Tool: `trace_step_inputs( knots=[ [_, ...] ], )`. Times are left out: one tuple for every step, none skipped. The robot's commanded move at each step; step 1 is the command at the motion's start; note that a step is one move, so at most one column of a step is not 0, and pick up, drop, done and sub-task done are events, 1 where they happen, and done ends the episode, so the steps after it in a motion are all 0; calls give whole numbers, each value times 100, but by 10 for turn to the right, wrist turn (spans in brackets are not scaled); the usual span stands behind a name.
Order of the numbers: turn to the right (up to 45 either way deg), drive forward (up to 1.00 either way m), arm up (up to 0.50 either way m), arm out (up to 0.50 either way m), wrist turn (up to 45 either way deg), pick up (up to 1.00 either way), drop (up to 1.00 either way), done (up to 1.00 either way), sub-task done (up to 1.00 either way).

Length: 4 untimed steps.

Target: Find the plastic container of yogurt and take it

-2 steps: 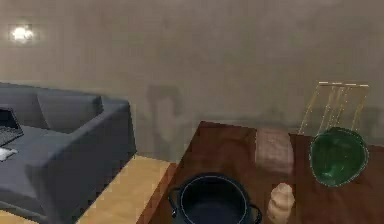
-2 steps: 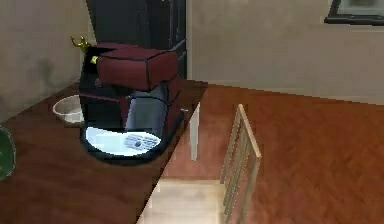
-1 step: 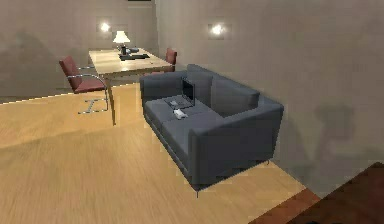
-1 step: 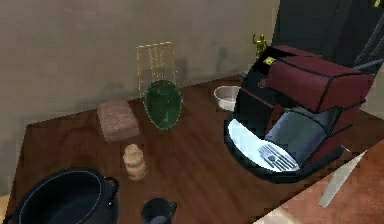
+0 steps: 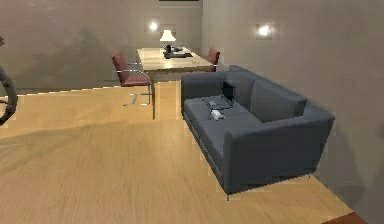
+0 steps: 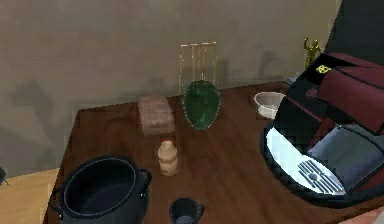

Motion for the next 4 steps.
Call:
trace_step_inputs(
  knots=[
    [0, 0, 50, 0, 0, 0, 0, 0, 0],
    [0, 0, 38, 0, 0, 0, 0, 0, 0],
    [0, 0, 0, 26, 0, 0, 0, 0, 0],
    [0, 0, 0, 0, 450, 0, 0, 0, 0]
  ],
)
